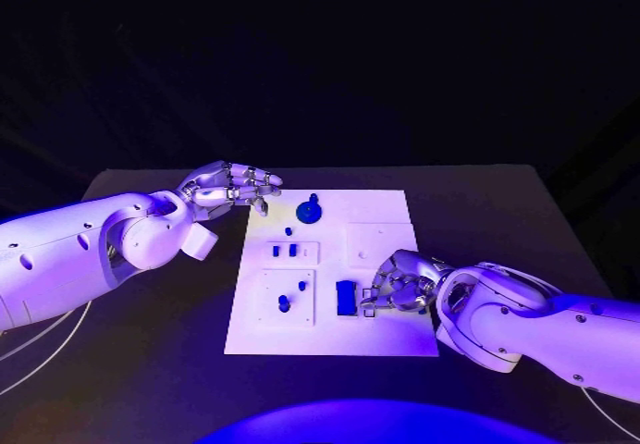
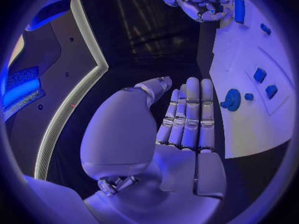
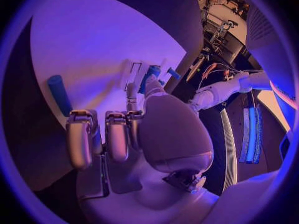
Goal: Assemble the parts on the task board
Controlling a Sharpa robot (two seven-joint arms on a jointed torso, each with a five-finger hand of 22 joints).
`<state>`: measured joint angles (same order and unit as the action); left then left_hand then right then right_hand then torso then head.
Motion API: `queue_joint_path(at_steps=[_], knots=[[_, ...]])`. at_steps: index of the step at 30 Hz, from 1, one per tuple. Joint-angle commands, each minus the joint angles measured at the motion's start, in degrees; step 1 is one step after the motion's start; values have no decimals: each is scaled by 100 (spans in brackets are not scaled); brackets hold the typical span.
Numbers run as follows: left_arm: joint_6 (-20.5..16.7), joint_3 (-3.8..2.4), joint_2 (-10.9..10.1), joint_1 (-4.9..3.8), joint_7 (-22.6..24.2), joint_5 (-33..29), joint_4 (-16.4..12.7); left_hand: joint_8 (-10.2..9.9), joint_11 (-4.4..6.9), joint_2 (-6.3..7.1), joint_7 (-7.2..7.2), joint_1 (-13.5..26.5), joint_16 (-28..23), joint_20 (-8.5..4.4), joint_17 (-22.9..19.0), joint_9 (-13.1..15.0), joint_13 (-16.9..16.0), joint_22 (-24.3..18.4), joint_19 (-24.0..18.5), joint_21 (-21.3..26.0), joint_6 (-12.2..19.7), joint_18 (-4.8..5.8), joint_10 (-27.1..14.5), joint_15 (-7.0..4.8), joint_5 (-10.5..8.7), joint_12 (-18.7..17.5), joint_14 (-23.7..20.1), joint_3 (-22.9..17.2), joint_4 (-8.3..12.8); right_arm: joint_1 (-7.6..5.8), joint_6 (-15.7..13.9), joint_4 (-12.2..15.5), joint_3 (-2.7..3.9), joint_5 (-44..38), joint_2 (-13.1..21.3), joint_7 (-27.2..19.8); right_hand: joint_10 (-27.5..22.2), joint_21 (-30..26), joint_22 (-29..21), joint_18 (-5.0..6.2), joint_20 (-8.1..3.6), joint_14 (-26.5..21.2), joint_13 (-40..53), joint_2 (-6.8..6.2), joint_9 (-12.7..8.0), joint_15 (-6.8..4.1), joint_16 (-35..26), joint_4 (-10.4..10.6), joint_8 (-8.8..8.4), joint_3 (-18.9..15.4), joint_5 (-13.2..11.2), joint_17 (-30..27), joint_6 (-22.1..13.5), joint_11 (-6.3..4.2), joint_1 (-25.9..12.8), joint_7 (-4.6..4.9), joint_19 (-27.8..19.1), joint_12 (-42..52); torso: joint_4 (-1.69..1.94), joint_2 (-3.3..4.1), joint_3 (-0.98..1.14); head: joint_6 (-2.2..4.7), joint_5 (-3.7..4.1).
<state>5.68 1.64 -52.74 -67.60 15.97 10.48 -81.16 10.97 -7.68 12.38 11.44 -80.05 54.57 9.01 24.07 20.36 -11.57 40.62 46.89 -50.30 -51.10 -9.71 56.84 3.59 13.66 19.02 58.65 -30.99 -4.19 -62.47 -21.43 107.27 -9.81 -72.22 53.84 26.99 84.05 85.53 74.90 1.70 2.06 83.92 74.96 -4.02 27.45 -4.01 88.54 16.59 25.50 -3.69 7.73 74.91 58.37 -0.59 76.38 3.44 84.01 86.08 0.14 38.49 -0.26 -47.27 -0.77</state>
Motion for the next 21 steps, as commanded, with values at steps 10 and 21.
queue_joint_path(at_steps=[10,21], knots=[[14,1,-16,-1,111,-48,-66,28,-3,-18,-5,27,-13,36,-4,-1,-1,-15,4,37,52,-77,-52,1,25,50,-40,-19,-25,-176,-441,157,5,-213,761,-304,349,-115,1369,-66,50,508,1167,-186,-160,79,-21,6,-352,176,52,1012,-351,130,-67,180,465,-38,-15,-12,-18,-1,75],[15,2,-41,9,198,-75,-151,56,-5,144,-14,320,36,80,27,12,-19,-173,57,265,91,-78,-101,24,-5,123,-38,262,-282,-5,-509,159,-27,-834,1214,-96,318,-101,1373,-67,74,502,1129,-288,-141,78,-32,21,-309,253,-137,989,-173,114,-163,150,467,-93,-26,-13,-8,18,199]])
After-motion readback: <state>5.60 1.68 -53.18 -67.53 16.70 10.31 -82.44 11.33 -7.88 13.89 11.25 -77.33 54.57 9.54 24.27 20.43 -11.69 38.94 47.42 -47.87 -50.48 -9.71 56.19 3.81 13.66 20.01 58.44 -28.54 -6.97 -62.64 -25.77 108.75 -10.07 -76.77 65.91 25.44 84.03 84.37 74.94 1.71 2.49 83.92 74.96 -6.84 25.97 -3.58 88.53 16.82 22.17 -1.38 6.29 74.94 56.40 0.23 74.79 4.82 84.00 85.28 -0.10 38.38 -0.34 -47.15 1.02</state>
